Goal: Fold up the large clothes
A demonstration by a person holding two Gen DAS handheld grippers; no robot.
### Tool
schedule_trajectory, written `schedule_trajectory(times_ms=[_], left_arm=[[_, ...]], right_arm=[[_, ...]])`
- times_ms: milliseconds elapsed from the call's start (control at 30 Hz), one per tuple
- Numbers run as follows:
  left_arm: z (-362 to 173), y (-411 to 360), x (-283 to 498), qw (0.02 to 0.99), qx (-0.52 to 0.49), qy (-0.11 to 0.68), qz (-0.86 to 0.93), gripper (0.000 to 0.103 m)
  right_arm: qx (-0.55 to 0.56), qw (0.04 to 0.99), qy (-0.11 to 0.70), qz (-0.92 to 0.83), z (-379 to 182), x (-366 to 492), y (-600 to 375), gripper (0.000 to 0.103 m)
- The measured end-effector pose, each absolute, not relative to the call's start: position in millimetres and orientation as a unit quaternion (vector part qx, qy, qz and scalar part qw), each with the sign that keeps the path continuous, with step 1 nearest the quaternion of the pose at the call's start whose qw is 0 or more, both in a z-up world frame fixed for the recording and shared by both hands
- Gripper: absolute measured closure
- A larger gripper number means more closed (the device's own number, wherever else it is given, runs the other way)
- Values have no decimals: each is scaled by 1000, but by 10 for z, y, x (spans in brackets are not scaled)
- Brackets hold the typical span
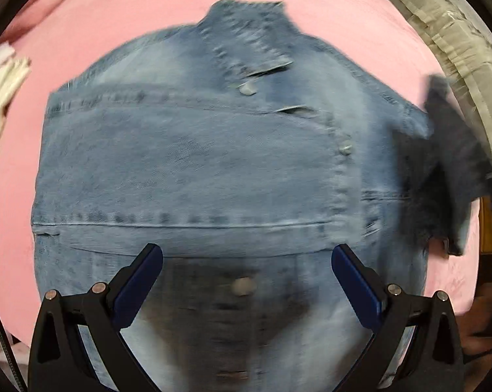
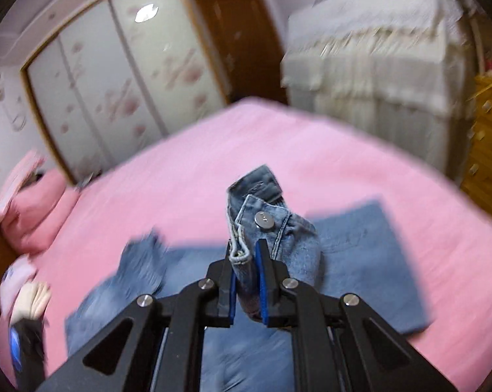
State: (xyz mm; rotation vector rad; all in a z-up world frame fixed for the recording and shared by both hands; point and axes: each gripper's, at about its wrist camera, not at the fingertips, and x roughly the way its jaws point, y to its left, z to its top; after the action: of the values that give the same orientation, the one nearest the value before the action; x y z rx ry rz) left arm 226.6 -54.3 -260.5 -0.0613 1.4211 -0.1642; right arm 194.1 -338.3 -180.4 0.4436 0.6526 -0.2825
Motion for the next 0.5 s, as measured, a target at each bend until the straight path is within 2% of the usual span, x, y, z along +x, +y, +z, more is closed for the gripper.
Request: schedule_trajectory(times_ms=[67,133,233,333,367,400,500], left_arm=[[-2659,-329,2291,750,-26,657,-74,1],[-2689,-109,2266,751,-23,657,-71,1],[-2732,108,2227,747,-26,661,-68,1],[-2761,224,2182,744,-40,664,-65,1],[-2742,226,2156,744,-43,663,-67,1],[-2719,231,2141,746,-46,660,-70,1],[-2628,80,2084,756,-46,646,-92,1]], right_arm=[[224,893,368,-129,-2166,2028,-3165,93],[234,869,419,-119,-2444,2082,-3010,88],[249,830,492,-86,-2755,2141,-2891,73],[257,837,480,-60,-2724,2024,-2753,57],[257,835,484,-57,-2697,2015,-2756,46],[257,832,488,-55,-2673,2013,-2787,39],[257,834,485,-51,-2602,1899,-2828,39]])
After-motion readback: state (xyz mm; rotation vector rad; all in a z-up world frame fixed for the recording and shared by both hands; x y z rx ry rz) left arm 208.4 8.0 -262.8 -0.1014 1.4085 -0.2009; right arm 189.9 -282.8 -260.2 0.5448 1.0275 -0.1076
